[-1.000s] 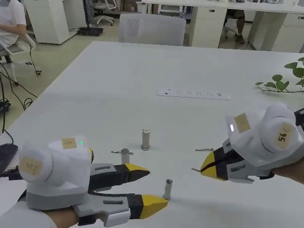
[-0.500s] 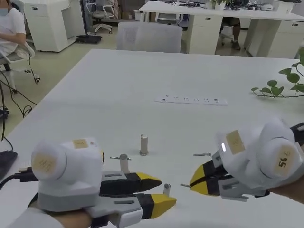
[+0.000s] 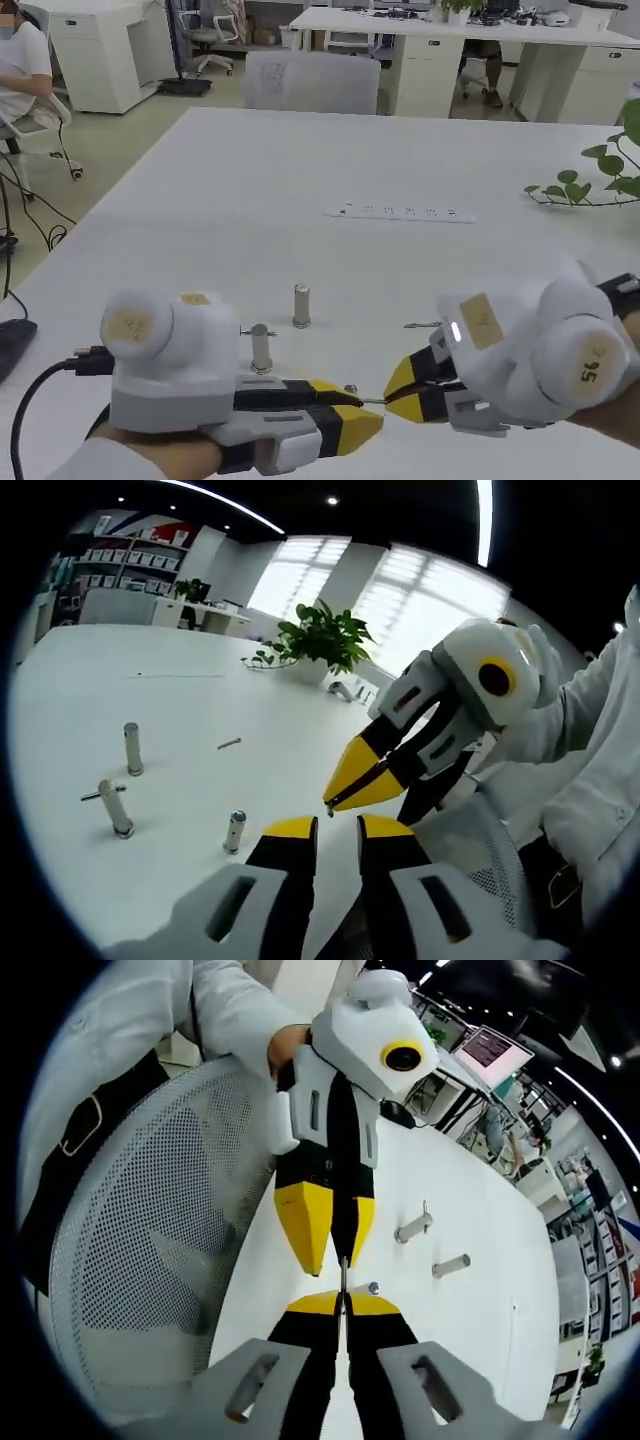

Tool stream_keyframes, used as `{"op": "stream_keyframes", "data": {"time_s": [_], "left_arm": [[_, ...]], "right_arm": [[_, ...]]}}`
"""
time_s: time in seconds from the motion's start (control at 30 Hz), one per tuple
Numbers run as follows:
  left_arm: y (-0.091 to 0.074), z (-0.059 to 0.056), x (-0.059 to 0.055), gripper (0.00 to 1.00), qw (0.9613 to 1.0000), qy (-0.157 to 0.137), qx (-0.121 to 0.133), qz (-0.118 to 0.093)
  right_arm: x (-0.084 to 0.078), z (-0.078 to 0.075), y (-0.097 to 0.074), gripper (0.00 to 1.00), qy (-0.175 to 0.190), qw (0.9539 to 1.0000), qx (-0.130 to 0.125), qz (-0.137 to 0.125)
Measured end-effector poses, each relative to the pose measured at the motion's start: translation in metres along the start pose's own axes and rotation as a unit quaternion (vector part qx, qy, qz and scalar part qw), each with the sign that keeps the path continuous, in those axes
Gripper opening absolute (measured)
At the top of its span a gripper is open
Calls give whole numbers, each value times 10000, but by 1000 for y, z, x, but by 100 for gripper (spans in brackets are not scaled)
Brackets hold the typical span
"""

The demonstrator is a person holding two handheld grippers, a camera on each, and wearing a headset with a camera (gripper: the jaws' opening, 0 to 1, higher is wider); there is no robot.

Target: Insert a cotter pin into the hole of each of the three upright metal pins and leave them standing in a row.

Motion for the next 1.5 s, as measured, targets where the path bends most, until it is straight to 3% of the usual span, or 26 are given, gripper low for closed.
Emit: {"op": "stream_keyframes", "data": {"time_s": [0.17,0.33,0.83,0.97,1.27,1.5], "left_arm": [[1,1,0,7,9993,-357,-48,-34],[3,2,0,5,9986,-521,-72,-32],[3,0,-11,0,9977,-666,-33,130],[3,-1,-12,0,9978,-646,-63,133],[0,0,-15,0,9982,-577,-44,165],[-6,1,-16,0,9996,62,-31,275]], "right_arm": [[2,0,1,3,-195,9998,-25,9],[3,2,2,3,-247,9997,-15,0],[4,10,3,4,-838,9963,-65,173],[6,12,3,4,-846,9963,-71,153],[6,11,1,10,-614,9980,-79,145],[-2,8,-2,11,76,9999,89,-101]]}}
Point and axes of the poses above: the centre of the closed fingertips' face, and the gripper's own axes: y roughly forward along the fingers, z roughly to its left, x roughly out of its top, the point moved 1 cm from there along -y, roughly backward along the fingers, and after that the axes turned 2 degrees about -z, right-handed, at the moved point
